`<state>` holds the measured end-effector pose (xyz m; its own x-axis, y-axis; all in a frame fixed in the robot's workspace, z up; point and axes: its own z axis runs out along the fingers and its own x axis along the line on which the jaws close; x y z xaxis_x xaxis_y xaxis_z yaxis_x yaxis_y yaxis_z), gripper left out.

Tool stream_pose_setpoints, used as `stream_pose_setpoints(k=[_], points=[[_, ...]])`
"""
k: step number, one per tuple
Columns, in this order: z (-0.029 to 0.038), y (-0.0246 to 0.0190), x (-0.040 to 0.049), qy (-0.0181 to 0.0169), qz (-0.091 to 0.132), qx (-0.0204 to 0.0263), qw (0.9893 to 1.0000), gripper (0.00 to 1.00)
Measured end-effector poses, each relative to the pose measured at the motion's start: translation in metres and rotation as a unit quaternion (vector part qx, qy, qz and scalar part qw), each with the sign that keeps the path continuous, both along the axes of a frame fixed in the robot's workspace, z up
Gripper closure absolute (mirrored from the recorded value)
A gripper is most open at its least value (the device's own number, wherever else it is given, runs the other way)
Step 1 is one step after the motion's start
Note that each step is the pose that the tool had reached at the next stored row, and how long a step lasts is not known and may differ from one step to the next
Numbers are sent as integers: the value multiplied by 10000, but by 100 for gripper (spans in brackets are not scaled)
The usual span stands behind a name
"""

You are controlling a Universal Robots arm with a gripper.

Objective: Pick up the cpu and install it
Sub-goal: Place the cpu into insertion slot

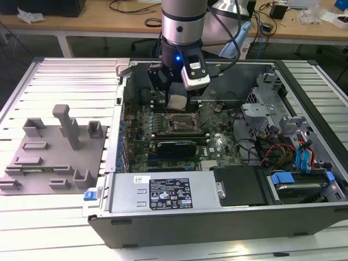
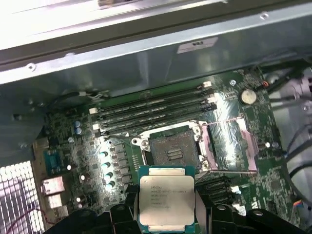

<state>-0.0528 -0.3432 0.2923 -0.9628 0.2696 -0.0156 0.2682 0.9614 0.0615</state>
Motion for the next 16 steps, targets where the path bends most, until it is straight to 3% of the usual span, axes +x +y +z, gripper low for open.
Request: stream_pose_setpoints(k=[2, 4, 7, 8, 10, 11, 13, 15, 16], points=[[-2, 0, 0, 0, -183, 0, 9998, 45], [-3, 0, 0, 0, -461, 0, 9989, 45], [-5, 0, 0, 0, -862, 0, 9963, 45], [-6, 0, 0, 0, -1136, 0, 9935, 45], [-7, 0, 0, 0, -1342, 0, 9910, 45], [-8, 0, 0, 0, -1480, 0, 9890, 45], [-9, 0, 0, 0, -1637, 0, 9865, 45], [-11, 0, 0, 0, -1826, 0, 9832, 45], [-13, 0, 0, 0, -1975, 0, 9803, 45]])
